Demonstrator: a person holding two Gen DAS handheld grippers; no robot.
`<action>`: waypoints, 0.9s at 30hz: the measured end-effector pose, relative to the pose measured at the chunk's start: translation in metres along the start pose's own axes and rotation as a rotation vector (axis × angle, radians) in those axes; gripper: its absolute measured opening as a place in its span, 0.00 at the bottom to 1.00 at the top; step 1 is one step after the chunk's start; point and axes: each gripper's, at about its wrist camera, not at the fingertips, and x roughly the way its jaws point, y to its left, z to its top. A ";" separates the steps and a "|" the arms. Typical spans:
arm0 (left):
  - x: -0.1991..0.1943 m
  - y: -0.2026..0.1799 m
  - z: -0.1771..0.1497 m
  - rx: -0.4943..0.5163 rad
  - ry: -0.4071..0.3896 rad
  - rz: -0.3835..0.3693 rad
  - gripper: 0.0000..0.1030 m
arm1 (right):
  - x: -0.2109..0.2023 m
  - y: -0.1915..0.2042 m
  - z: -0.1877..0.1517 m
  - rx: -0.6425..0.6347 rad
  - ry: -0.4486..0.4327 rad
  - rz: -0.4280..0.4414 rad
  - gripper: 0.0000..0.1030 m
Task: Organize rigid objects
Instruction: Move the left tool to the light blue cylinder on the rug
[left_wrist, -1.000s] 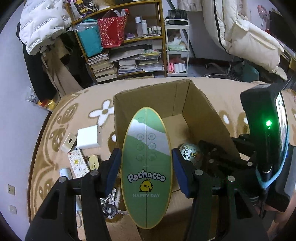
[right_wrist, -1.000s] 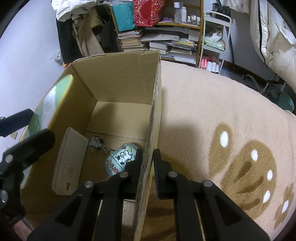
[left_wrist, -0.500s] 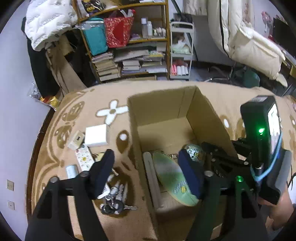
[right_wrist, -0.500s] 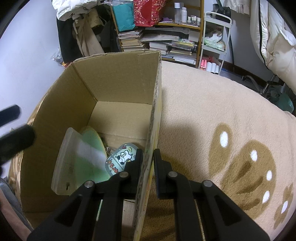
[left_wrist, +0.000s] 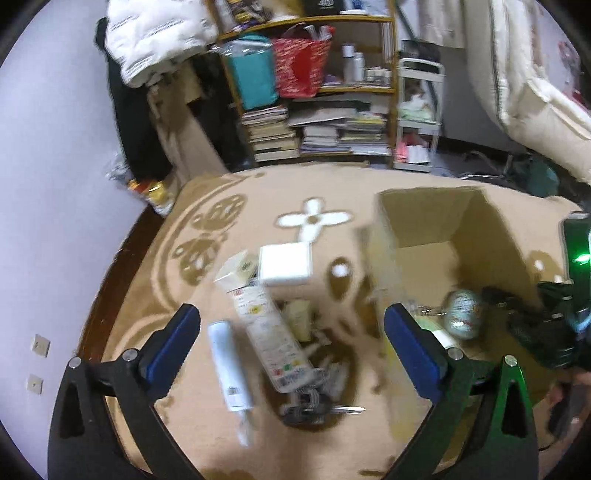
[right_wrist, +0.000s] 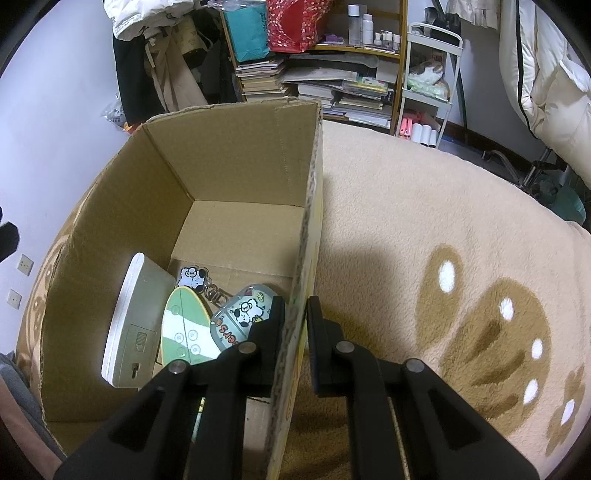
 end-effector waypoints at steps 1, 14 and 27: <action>0.004 0.006 -0.003 -0.006 0.006 0.006 0.96 | 0.000 0.000 0.000 0.000 0.000 0.000 0.12; 0.068 0.066 -0.034 -0.165 0.139 0.006 0.96 | 0.000 0.000 0.000 0.000 0.000 0.000 0.12; 0.112 0.093 -0.063 -0.343 0.256 0.032 0.96 | 0.000 0.000 0.000 -0.001 0.001 -0.001 0.12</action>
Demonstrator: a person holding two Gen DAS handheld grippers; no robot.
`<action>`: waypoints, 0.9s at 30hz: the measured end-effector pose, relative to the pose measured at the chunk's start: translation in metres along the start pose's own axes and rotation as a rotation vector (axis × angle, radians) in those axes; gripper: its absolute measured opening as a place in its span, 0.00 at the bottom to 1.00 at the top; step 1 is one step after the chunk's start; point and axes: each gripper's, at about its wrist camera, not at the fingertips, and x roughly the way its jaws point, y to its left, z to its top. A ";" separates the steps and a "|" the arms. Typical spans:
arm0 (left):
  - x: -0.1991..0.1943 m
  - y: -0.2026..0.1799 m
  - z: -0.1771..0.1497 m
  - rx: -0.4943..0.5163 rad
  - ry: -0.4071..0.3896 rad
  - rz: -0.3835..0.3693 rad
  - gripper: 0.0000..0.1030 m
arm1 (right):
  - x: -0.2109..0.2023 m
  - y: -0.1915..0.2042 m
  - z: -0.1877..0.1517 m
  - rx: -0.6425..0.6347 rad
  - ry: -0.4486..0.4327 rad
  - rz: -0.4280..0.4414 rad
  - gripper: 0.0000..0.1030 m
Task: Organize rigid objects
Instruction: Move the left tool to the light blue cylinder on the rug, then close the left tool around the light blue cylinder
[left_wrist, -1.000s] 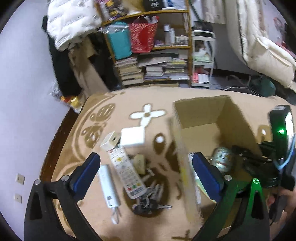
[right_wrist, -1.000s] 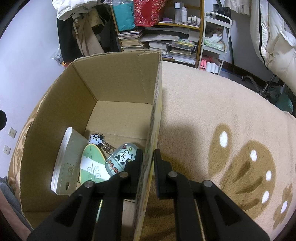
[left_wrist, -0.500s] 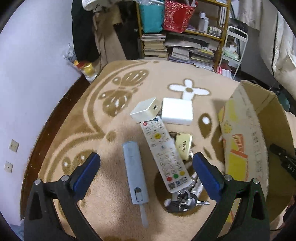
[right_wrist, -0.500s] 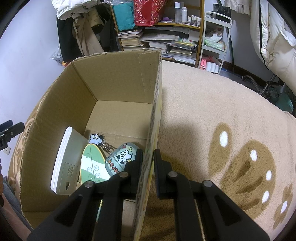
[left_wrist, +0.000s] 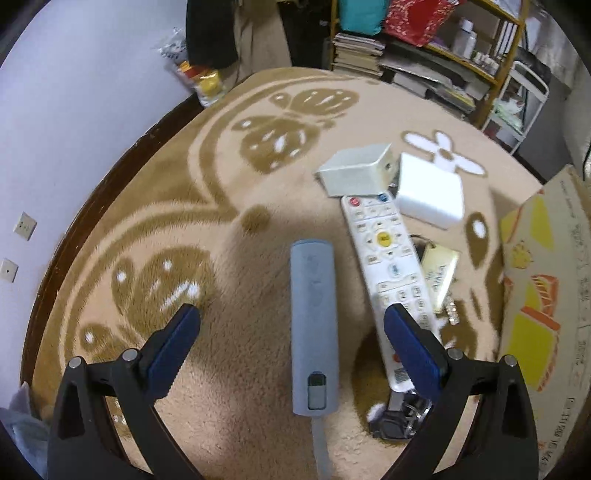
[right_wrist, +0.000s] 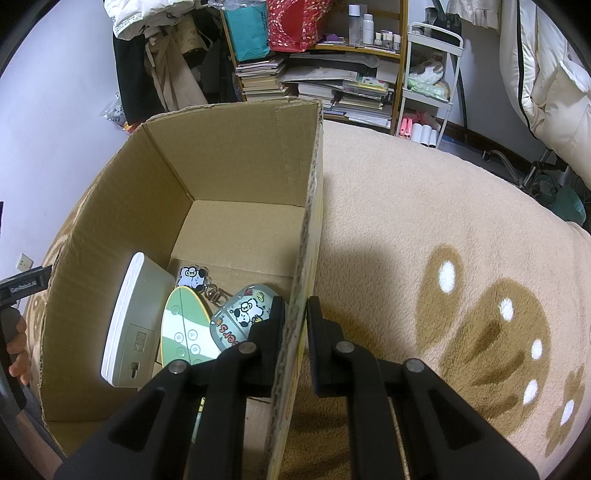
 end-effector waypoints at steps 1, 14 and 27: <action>0.004 0.000 -0.001 0.000 0.008 0.007 0.96 | 0.000 0.000 0.000 0.002 0.000 0.001 0.12; 0.025 -0.001 -0.010 0.000 0.067 0.022 0.63 | 0.001 0.000 -0.002 0.001 0.001 0.000 0.12; 0.003 -0.014 -0.013 0.059 0.024 0.037 0.25 | 0.001 0.000 -0.002 0.000 0.001 0.001 0.12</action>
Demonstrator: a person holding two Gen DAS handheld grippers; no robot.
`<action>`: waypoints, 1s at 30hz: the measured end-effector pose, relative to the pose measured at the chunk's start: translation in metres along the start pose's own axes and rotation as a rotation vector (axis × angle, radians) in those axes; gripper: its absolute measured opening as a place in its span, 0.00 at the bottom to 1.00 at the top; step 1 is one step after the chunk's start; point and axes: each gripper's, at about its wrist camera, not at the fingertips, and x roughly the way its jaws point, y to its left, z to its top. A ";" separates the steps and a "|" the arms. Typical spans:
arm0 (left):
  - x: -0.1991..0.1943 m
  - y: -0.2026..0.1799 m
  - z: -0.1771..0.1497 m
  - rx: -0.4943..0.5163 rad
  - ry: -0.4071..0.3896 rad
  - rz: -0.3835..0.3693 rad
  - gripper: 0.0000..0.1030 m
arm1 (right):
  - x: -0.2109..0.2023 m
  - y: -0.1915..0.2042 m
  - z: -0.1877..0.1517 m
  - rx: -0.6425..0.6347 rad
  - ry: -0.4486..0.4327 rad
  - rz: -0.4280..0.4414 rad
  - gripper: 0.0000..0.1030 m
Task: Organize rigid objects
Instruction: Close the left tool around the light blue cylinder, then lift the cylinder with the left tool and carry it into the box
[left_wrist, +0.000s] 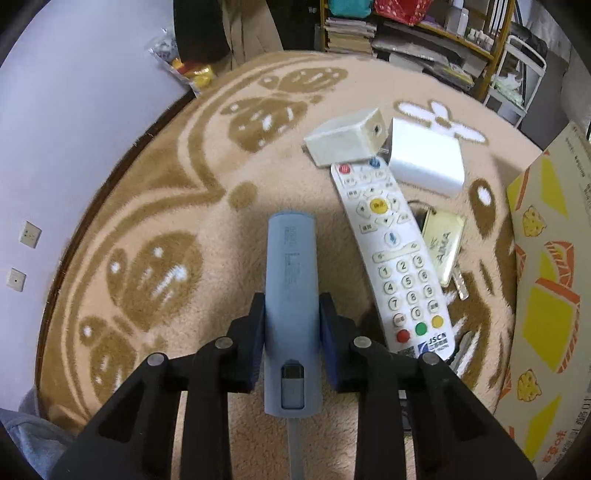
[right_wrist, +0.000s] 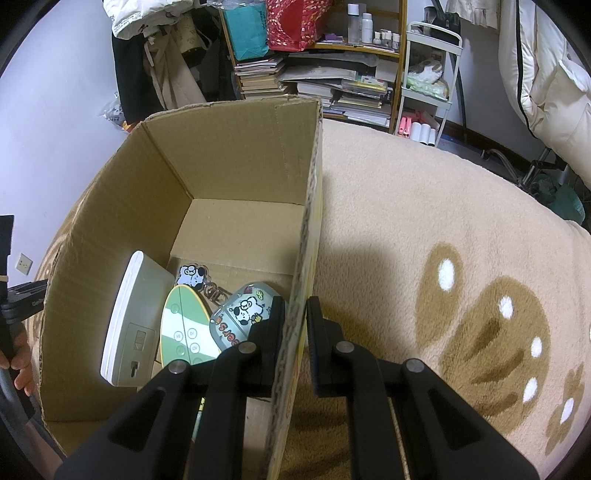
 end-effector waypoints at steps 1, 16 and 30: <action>-0.005 0.000 0.001 -0.002 -0.014 -0.003 0.25 | 0.000 0.000 0.000 0.000 0.000 0.000 0.12; -0.089 -0.032 0.005 0.118 -0.211 -0.056 0.25 | 0.000 0.000 0.000 0.000 0.000 0.000 0.12; -0.166 -0.097 0.001 0.265 -0.352 -0.175 0.25 | 0.000 0.000 0.000 0.001 0.000 0.000 0.12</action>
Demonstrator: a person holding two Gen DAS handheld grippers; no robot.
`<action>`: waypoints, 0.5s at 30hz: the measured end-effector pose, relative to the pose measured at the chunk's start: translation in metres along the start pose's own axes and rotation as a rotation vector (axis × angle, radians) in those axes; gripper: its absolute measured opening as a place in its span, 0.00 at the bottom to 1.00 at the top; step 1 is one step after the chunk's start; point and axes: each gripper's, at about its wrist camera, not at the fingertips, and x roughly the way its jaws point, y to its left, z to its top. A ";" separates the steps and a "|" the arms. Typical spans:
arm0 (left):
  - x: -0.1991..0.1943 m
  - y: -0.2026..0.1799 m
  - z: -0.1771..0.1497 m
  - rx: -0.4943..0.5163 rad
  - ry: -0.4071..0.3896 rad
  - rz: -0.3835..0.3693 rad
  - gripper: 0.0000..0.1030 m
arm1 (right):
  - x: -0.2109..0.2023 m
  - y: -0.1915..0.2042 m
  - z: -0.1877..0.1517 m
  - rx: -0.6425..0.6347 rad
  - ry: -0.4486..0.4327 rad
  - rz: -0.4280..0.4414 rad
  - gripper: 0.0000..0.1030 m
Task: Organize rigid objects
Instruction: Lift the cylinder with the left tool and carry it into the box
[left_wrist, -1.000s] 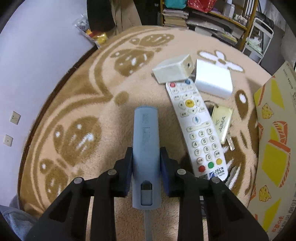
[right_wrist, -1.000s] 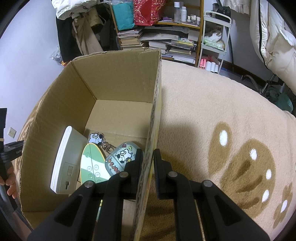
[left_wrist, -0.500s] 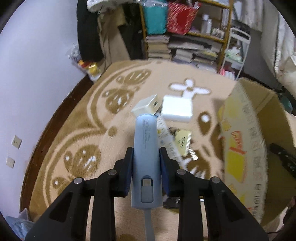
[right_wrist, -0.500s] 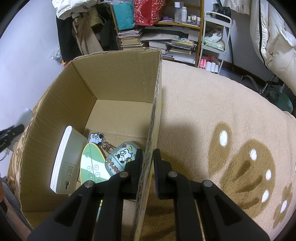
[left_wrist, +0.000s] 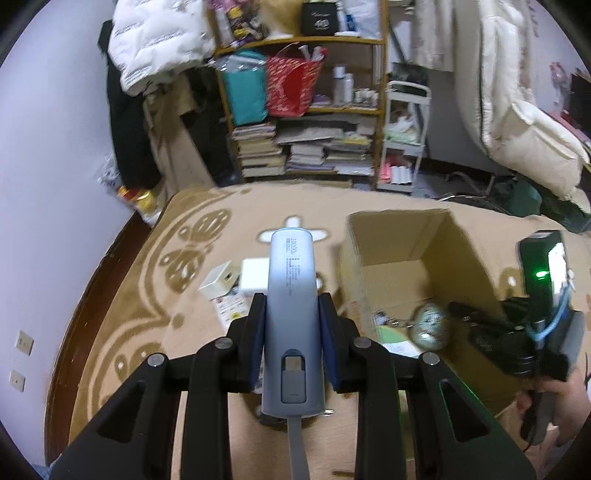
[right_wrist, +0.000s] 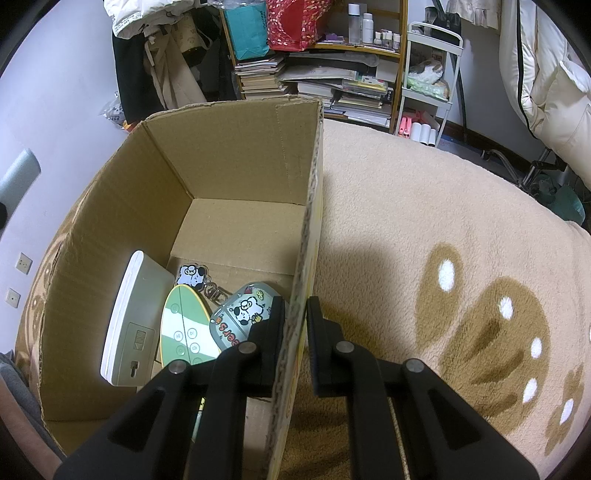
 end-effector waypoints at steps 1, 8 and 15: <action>-0.001 -0.004 0.002 0.004 -0.003 -0.011 0.25 | 0.000 0.000 0.000 0.000 0.000 0.000 0.12; -0.007 -0.039 0.009 0.055 -0.025 -0.050 0.25 | 0.000 0.000 0.000 -0.001 0.000 0.000 0.12; 0.005 -0.069 -0.002 0.090 0.019 -0.088 0.25 | 0.000 0.000 0.000 -0.001 0.000 0.000 0.12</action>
